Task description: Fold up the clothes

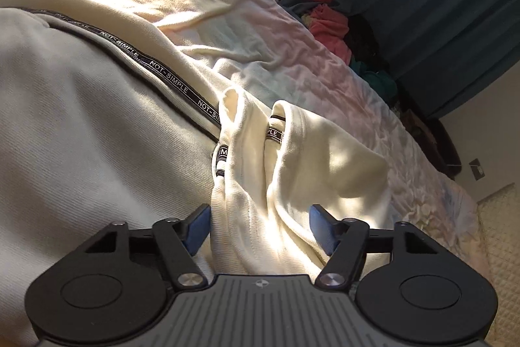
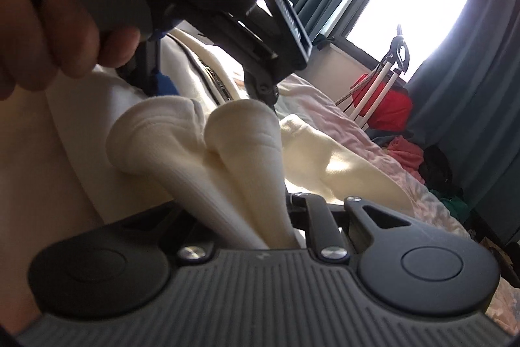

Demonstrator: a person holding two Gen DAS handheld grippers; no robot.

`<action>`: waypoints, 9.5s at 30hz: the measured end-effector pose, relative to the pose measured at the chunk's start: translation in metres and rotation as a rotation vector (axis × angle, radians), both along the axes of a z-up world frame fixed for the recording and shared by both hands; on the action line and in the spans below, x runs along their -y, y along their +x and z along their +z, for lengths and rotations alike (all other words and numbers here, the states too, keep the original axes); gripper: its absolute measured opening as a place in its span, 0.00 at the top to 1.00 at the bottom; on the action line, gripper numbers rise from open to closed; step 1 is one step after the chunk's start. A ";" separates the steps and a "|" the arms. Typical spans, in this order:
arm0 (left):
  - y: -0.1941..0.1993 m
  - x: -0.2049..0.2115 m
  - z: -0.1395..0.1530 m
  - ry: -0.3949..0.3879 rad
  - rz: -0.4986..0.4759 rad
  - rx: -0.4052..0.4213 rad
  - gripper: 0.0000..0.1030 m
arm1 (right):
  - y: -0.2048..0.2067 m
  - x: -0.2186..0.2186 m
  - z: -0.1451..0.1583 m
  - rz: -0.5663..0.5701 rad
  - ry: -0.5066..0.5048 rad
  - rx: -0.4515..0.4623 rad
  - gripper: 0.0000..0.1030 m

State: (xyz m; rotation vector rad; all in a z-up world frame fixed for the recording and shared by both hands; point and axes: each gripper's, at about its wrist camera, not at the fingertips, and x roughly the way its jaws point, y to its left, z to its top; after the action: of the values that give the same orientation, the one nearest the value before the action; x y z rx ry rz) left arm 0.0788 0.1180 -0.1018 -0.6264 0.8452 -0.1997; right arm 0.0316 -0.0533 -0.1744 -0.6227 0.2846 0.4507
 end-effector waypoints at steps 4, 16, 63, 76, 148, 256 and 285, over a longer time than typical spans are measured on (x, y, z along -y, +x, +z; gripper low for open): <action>0.002 0.005 0.000 0.034 -0.007 0.025 0.46 | 0.000 -0.005 0.000 0.001 -0.011 -0.015 0.86; 0.001 0.008 0.005 0.112 0.025 0.074 0.87 | -0.004 -0.008 0.002 0.010 -0.001 -0.024 0.85; -0.036 0.054 0.001 0.302 -0.264 0.145 0.94 | 0.209 -0.038 0.052 -0.286 0.303 -0.665 0.86; -0.047 0.040 0.009 0.272 -0.233 0.156 0.95 | 0.198 -0.046 0.052 -0.282 0.381 -0.635 0.90; -0.114 -0.248 -0.013 -0.161 0.931 -0.046 0.50 | 0.007 0.112 0.045 -0.410 0.523 -0.484 0.33; -0.099 0.040 0.023 0.448 0.152 0.098 0.30 | 0.044 0.203 -0.012 -0.586 1.010 -0.816 0.18; -0.044 0.000 -0.020 -0.199 0.070 -0.064 0.22 | 0.031 0.223 0.021 -0.660 1.072 -0.609 0.73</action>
State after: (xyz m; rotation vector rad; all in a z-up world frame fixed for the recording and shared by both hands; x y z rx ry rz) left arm 0.0345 0.1180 -0.1213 -0.8515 0.8699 -0.2023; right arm 0.0622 -0.2767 -0.1536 0.6757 0.7228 0.0874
